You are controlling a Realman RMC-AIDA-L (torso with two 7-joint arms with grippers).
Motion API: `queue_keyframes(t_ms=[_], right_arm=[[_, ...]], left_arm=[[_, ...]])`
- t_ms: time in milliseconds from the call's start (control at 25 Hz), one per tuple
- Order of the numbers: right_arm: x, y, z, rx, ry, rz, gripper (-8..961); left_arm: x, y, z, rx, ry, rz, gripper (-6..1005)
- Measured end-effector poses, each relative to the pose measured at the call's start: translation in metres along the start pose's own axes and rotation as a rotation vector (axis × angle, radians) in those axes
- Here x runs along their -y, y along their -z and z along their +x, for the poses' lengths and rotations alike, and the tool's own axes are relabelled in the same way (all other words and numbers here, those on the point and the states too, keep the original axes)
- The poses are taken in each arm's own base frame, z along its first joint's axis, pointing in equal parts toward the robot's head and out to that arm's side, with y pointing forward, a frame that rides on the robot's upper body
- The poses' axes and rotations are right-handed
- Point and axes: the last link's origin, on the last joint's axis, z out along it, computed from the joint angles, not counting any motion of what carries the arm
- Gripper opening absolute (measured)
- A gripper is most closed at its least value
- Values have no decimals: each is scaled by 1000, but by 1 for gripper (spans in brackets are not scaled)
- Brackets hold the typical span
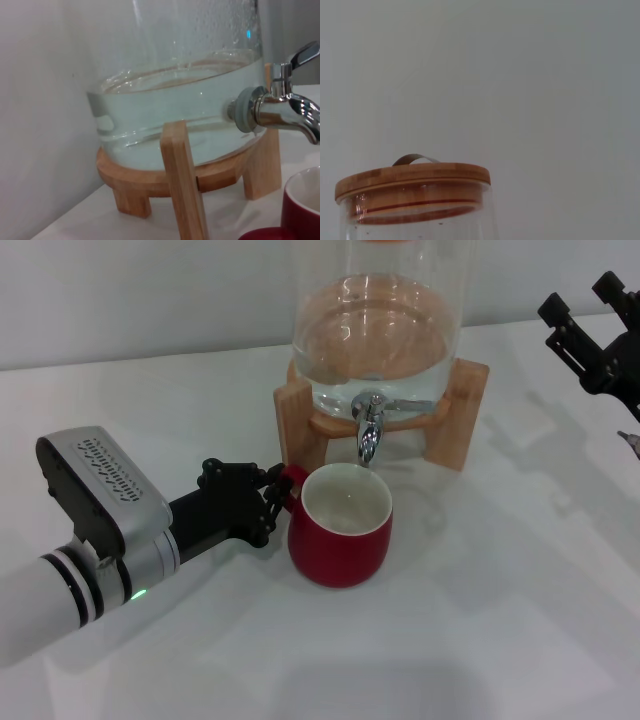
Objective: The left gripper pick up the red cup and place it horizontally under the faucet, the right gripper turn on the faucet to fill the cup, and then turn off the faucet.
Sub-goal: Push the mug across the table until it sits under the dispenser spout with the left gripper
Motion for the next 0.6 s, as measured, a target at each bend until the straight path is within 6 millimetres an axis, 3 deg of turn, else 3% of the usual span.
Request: queue_keyframes(t_ms=[600], right_arm=[[-1, -2, 0, 1, 0, -5, 827]], left_arm=[[0, -3, -4, 43, -20, 1, 133]])
